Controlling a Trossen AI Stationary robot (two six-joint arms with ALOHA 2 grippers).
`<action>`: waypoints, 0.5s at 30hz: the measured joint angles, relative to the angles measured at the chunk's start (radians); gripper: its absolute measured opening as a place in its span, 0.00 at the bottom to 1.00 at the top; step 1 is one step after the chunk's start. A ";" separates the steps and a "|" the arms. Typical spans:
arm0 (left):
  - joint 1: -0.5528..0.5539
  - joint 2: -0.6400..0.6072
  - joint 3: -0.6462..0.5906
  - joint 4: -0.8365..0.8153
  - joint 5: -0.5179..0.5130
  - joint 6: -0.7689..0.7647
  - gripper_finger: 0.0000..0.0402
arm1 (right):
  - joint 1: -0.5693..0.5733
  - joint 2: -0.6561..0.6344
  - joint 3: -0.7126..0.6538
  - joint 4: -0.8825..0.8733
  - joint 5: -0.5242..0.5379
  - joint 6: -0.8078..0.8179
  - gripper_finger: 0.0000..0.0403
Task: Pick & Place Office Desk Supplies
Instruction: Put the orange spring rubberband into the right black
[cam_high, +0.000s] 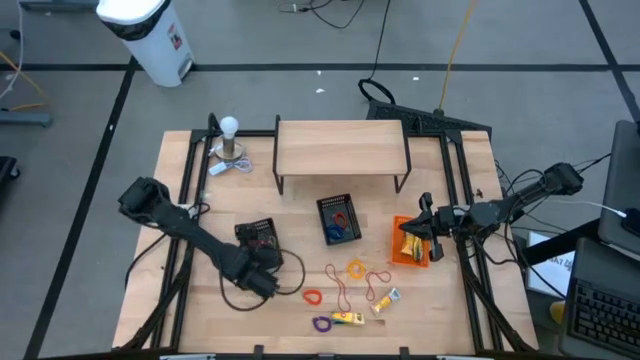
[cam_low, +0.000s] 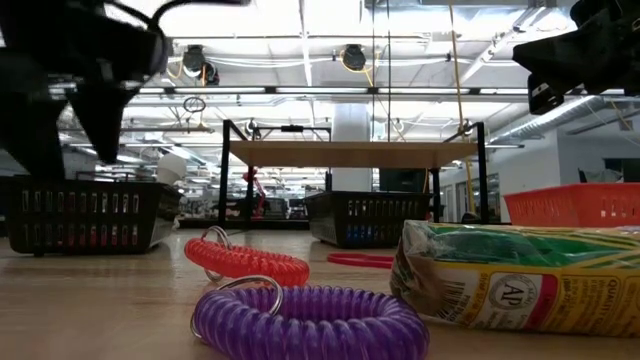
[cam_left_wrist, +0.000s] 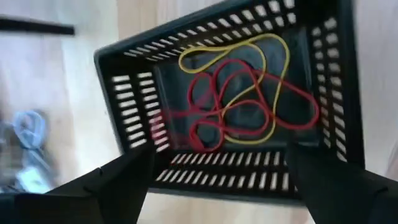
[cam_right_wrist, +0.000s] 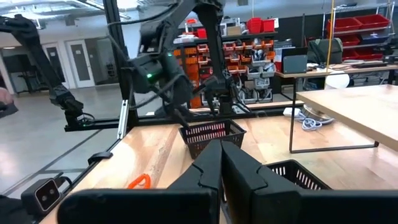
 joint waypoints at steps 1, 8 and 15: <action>-0.001 0.011 0.022 -0.012 -0.016 0.000 0.91 | 0.000 0.000 0.000 0.000 0.000 -0.002 0.00; -0.006 -0.096 0.050 -0.041 -0.096 -0.039 0.90 | 0.000 0.000 0.000 0.005 0.000 0.008 0.00; -0.024 -0.433 0.049 0.019 -0.279 0.012 0.73 | 0.000 0.000 0.000 0.002 0.000 0.027 0.00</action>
